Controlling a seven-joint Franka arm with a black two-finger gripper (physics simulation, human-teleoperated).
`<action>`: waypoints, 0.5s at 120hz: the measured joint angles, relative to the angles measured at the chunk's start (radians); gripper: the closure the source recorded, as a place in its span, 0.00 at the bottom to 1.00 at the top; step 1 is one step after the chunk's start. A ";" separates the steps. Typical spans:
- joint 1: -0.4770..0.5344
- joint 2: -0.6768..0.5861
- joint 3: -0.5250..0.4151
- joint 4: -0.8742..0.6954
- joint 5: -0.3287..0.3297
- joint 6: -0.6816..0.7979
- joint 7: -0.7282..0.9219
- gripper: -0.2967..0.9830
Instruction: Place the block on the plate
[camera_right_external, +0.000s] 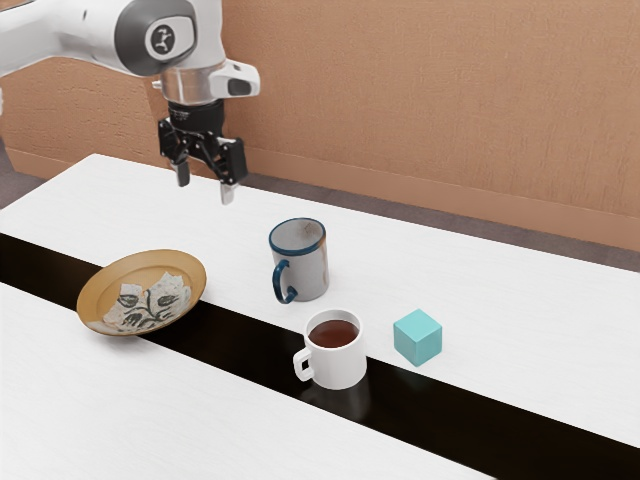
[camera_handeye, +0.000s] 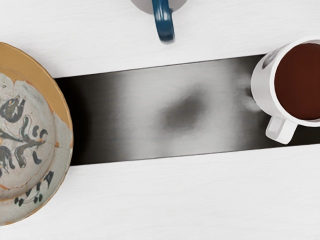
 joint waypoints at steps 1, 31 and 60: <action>0.000 0.000 0.000 0.000 0.000 0.000 0.000 0.23; -0.014 0.029 -0.002 0.007 0.004 0.020 0.008 0.23; -0.006 0.124 -0.038 0.045 0.004 0.096 0.024 0.23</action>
